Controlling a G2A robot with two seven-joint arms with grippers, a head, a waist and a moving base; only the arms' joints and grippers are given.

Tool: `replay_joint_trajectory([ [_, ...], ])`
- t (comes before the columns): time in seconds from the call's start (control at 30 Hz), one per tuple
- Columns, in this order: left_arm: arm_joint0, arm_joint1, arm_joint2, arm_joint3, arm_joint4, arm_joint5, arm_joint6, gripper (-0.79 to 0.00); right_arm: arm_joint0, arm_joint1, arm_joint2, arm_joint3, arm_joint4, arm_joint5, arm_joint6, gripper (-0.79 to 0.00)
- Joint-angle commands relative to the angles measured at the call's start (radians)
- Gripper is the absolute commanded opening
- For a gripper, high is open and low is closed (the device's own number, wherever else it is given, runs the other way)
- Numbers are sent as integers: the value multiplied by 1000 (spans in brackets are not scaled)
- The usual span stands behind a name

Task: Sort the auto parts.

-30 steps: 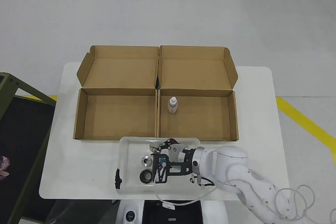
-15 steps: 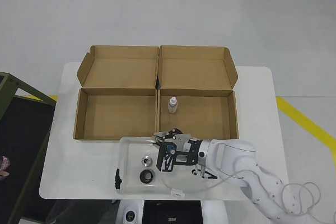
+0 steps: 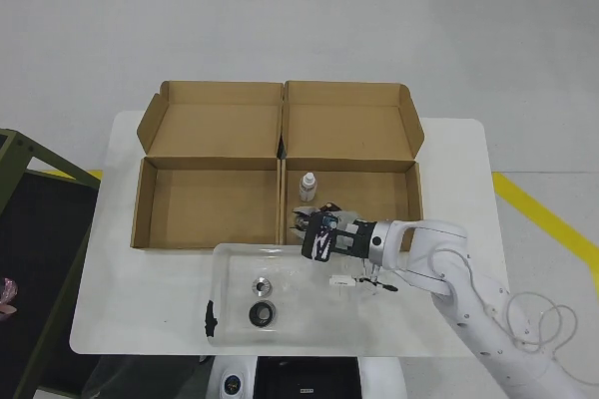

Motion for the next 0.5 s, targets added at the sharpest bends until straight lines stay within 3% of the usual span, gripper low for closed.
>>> replay_joint_trajectory([
  [0.0,0,0,0,0,0,0,0,0,12,0,8,29,21,0,10,-785],
  [0.47,0,0,0,0,0,0,0,0,123,-11,3,228,103,-1,120,-785],
])
